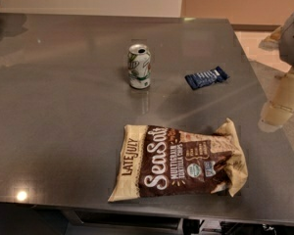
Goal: Move brown chip bag near rxbar blueberry
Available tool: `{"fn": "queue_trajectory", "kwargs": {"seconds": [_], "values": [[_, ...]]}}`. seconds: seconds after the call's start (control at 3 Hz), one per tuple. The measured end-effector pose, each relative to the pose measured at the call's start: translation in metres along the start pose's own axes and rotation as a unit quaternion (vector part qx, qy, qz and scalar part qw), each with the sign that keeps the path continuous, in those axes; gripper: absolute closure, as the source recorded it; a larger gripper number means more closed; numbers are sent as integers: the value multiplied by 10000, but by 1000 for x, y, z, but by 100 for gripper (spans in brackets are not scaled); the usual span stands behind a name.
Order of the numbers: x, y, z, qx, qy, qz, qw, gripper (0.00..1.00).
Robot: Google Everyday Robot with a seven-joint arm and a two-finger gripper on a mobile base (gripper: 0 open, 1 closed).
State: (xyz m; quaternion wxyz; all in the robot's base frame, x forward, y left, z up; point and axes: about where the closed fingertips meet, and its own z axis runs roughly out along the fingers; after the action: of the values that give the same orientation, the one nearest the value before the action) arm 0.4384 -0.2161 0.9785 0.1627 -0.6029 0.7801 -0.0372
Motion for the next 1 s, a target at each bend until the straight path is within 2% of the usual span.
{"fn": "queue_trajectory", "kwargs": {"seconds": [0.33,0.67,1.0], "values": [[0,0,0,8,-1,-3,10000,0],[-8,10,12,-186,-90,-158,9997,0],[-18,28,36,-555,-185,-348,9977,0]]}}
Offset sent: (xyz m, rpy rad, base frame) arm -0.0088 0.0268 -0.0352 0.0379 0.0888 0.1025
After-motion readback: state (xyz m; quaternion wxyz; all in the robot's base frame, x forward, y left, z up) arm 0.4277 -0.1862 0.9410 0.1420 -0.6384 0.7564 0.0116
